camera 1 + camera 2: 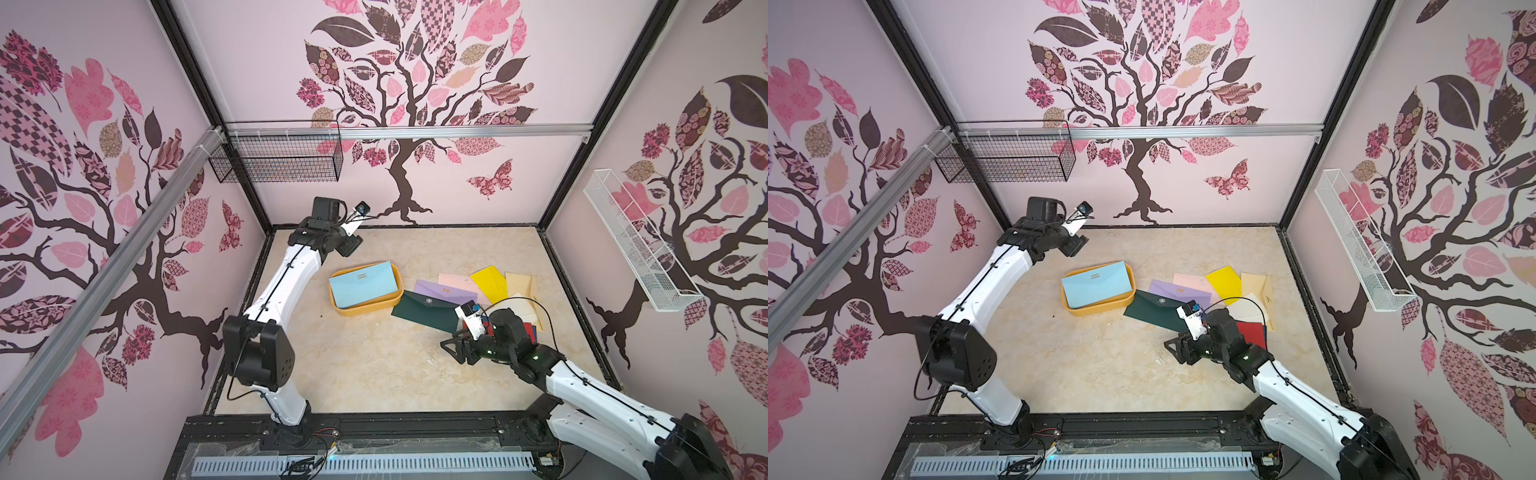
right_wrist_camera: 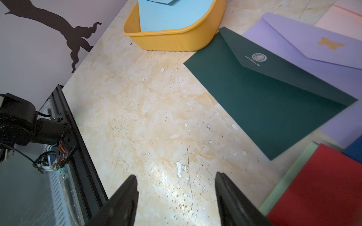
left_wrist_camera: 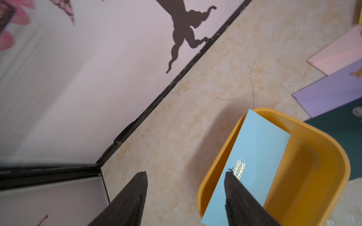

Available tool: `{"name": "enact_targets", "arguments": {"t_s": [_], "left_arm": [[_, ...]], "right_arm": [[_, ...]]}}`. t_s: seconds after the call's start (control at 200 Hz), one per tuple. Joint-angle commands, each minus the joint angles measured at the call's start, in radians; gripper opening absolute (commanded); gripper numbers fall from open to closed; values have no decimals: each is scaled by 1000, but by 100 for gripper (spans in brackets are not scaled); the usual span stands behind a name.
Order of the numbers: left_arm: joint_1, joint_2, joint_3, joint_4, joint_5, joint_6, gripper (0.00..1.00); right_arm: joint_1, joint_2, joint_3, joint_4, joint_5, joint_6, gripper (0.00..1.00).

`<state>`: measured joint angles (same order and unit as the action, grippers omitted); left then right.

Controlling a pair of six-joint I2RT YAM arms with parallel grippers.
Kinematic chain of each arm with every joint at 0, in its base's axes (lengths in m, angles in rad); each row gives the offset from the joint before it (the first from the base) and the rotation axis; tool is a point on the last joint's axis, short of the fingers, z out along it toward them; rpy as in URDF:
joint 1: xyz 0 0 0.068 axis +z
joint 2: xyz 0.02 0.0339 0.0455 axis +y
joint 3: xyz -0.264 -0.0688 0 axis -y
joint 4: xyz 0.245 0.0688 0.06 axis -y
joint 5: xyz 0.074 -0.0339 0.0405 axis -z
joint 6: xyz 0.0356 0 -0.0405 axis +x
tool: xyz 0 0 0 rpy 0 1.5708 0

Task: Put the sealed envelopes into the storage box
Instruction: Place the envelope in the storage box, then move the envelope to the center of the board.

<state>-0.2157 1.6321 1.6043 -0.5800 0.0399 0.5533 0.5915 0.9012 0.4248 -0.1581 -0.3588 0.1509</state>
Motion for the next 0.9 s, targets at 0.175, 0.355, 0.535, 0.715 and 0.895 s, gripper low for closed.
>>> {"name": "enact_targets", "arguments": {"t_s": [0.175, 0.355, 0.535, 0.715, 0.895], "left_arm": [[20, -273, -186, 2, -184, -637, 69], [26, -404, -391, -150, 96, -901, 58], [22, -485, -688, -129, 425, -1016, 57], [-6, -526, -760, -199, 381, -1010, 58], [-46, -542, -780, -163, 350, -1020, 59]], "right_arm": [[-2, 100, 190, -167, 184, 82, 68], [-4, 292, 434, -357, 248, 52, 67], [-4, 518, 616, -420, 265, 34, 67], [-5, 758, 838, -536, 319, 10, 68], [-7, 937, 980, -552, 322, 8, 62]]}}
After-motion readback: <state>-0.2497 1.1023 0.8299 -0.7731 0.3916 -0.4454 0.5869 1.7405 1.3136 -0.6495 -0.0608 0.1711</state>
